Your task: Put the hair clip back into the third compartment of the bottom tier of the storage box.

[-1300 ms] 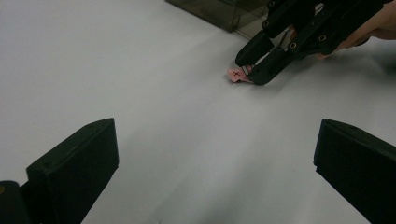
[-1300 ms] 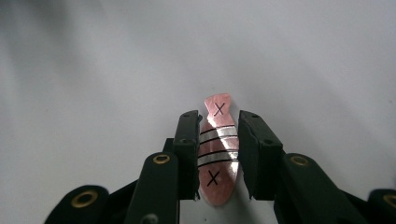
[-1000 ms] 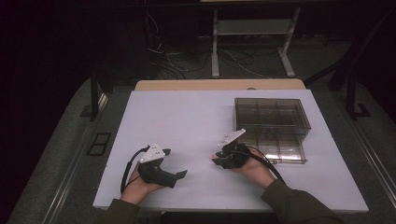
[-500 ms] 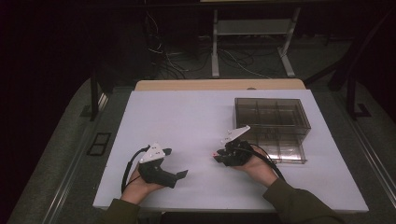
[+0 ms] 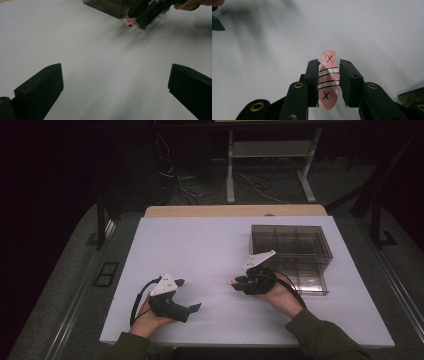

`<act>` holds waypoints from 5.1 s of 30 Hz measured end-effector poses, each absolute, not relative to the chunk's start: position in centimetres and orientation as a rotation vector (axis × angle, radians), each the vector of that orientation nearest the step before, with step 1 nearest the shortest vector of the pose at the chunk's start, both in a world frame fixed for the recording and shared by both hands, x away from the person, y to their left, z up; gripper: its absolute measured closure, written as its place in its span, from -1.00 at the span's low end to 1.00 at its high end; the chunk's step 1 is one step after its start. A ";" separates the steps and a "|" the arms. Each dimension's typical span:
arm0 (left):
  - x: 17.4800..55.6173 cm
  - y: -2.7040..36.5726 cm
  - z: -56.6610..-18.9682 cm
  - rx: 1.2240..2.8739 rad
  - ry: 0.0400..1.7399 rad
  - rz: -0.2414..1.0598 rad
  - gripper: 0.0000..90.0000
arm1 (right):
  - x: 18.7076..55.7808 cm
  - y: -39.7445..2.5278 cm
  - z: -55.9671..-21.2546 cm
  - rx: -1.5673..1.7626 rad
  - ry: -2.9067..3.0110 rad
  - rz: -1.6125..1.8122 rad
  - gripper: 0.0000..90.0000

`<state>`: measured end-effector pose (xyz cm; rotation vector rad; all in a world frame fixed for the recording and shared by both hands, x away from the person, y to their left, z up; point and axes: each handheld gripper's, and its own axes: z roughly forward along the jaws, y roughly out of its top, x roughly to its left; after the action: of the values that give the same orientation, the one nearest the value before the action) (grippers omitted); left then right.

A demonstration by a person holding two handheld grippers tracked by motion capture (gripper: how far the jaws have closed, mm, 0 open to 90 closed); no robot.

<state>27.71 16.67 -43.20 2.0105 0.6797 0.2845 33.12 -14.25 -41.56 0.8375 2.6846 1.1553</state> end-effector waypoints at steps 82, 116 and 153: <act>27.4 17.0 -43.2 1.975 0.698 0.267 -1.00 | 31.5 -26.4 -39.0 1.001 2.473 1.306 0.52; 27.4 17.0 -43.2 1.966 0.704 0.267 -1.00 | 30.1 -32.6 -39.4 1.155 2.348 1.249 0.52; 27.4 17.0 -43.2 1.976 0.699 0.270 -1.00 | 31.7 -34.9 -42.1 1.282 2.366 1.098 0.52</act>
<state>27.36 16.96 -43.16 1.9757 0.6988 0.2698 31.67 -34.88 -42.10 1.2816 2.3662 1.0985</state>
